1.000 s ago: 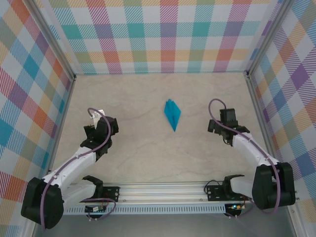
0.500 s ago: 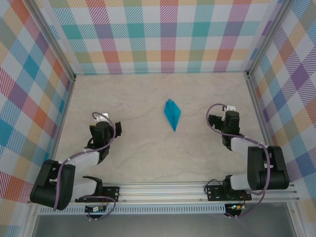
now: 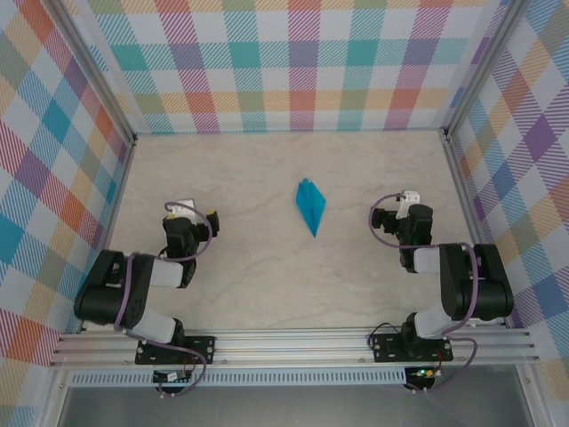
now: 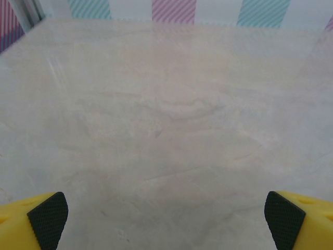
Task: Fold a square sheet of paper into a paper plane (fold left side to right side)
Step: Reset both arms
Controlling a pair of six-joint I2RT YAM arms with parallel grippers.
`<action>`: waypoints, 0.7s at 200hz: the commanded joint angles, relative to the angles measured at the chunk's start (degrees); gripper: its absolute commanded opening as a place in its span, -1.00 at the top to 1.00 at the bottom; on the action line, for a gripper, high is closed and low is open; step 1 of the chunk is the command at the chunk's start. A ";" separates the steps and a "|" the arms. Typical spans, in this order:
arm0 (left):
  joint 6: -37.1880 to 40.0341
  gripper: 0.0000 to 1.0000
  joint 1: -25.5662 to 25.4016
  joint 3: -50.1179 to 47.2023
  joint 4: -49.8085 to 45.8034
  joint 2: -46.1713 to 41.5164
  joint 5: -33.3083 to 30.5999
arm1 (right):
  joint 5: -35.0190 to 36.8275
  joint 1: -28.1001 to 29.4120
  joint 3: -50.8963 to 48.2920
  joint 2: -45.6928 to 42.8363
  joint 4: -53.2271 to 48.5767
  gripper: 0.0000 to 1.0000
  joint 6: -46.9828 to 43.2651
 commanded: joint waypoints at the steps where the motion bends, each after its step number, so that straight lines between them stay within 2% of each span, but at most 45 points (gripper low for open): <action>1: 0.61 -0.97 0.83 2.65 -0.38 0.71 1.10 | -2.06 -0.29 1.18 0.25 2.36 -1.00 -0.85; 8: 0.57 -0.99 0.81 3.91 -0.35 2.32 -0.07 | -2.01 -0.23 1.27 0.25 2.35 -0.99 -0.86; 17: -0.83 -1.00 1.39 6.40 -6.66 1.63 -0.40 | -2.00 -0.23 1.27 0.25 2.27 -0.99 -0.86; 25: -1.13 -1.00 2.35 5.76 -4.22 2.18 0.82 | -2.00 -0.23 1.27 0.25 2.31 -1.00 -0.85; 140: -1.13 -1.00 2.43 5.99 -5.16 1.89 0.94 | -2.01 0.30 1.80 0.31 1.50 -0.99 -1.73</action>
